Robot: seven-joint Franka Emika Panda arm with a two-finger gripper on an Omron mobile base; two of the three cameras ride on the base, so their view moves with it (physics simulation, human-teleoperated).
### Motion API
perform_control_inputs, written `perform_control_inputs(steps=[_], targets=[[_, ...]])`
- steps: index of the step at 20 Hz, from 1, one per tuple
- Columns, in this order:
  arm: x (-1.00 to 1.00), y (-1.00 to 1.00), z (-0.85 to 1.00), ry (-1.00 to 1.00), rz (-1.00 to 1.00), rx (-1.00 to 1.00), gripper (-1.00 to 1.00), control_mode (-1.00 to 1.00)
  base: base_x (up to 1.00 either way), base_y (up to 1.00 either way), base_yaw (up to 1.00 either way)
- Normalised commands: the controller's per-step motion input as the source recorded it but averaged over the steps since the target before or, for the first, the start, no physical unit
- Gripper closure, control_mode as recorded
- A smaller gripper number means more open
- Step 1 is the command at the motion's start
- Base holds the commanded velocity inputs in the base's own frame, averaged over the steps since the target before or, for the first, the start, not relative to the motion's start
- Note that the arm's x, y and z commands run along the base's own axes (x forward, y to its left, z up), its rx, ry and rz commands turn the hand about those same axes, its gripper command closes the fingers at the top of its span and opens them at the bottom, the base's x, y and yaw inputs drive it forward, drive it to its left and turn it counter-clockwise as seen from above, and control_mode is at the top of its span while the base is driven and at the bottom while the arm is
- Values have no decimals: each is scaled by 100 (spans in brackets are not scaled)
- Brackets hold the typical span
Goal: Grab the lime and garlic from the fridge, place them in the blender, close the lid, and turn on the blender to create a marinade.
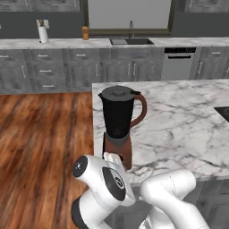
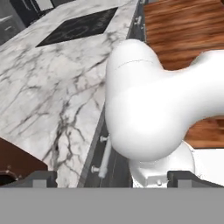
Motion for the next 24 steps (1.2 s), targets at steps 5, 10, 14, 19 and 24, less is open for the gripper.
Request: perform_control_inputs(steps=[5, 10, 14, 19, 24], targets=[[41, 4, -46, -5, -9, 0, -100, -100, 0, 0, 0], [41, 19, -43, -5, -2, 0, -100, -100, 0, 0, 0], [37, 18, -36, -7, 0, 0, -100, -100, 0, 0, 0], [11, 3, -6, -12, 0, 0, -100, -100, 0, 0, 0], [5, 0, 0, -10, 0, 0, -100, -100, 0, 0, 0]])
